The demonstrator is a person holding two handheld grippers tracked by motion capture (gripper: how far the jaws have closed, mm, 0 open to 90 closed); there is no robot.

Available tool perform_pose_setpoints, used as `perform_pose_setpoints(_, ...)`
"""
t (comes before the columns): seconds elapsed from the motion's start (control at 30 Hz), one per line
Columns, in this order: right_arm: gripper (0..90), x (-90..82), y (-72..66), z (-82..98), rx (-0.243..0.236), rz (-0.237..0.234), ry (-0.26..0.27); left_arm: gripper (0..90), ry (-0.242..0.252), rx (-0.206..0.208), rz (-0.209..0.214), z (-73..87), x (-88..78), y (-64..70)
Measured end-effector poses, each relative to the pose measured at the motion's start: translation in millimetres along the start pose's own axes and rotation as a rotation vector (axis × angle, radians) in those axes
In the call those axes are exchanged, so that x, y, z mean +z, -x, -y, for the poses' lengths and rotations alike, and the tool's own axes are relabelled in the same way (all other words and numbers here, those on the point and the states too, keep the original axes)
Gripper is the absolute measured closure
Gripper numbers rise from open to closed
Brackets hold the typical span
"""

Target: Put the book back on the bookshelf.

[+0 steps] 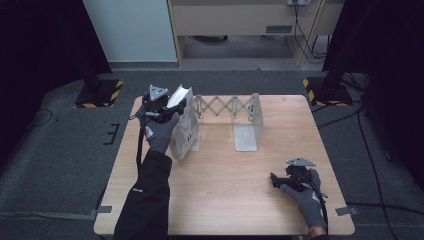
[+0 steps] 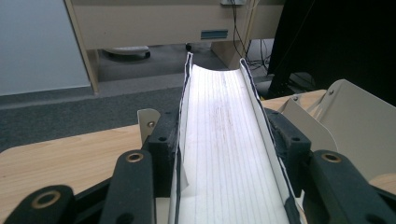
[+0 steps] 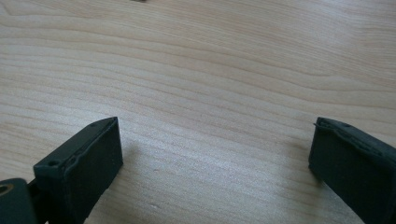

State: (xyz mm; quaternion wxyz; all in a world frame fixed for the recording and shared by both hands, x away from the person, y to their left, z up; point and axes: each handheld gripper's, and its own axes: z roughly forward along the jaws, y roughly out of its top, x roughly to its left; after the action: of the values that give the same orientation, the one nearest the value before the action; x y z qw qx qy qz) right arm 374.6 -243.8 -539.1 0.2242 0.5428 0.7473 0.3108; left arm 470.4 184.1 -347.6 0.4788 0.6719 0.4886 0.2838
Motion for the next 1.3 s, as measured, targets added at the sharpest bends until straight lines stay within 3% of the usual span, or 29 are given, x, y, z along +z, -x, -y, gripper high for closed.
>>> perform_pose_setpoints(0.6,3.1,0.0,-0.1,0.0,0.001,0.001,0.001,52.0,-0.026,0.02,-0.034,8.3,46.1,8.5)
perform_pose_setpoints(0.93,3.1,0.1,0.1,0.1,-0.003,-0.001,0.001,52.0,-0.01,0.017,-0.083,19.3,54.8,5.3)
perform_pose_setpoints(1.03,3.1,0.0,0.0,0.0,-0.001,-0.001,0.0,51.9,0.004,0.005,-0.076,21.0,57.1,3.8)
perform_pose_setpoints(1.3,3.1,0.0,-0.1,0.0,-0.001,-0.001,0.0,50.7,0.038,0.024,-0.062,25.3,58.5,9.8)
